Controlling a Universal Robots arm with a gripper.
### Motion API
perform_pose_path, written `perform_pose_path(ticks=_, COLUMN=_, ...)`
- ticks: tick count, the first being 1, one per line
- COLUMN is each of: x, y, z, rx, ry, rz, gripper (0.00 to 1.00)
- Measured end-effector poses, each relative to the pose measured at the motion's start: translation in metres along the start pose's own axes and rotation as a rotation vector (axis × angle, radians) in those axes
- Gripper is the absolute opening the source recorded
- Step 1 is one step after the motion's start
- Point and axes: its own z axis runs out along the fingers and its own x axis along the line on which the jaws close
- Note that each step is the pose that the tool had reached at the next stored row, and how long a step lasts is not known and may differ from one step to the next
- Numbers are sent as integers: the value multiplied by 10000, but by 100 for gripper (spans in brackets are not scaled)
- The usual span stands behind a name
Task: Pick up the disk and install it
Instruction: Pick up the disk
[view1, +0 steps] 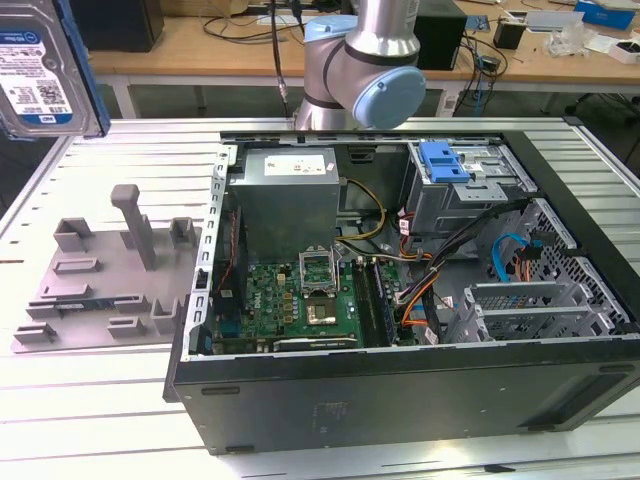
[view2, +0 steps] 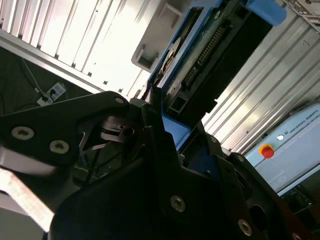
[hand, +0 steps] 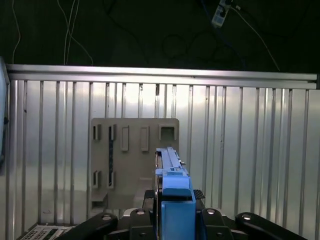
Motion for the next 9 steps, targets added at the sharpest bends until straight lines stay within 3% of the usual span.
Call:
perform_pose_path(ticks=1, x=52, y=-152, z=-2, rx=-12, ry=-1, rz=1, gripper=37)
perform_pose_path(ticks=9, x=207, y=-488, z=-27, rx=-58, ry=-2, rz=0, gripper=37)
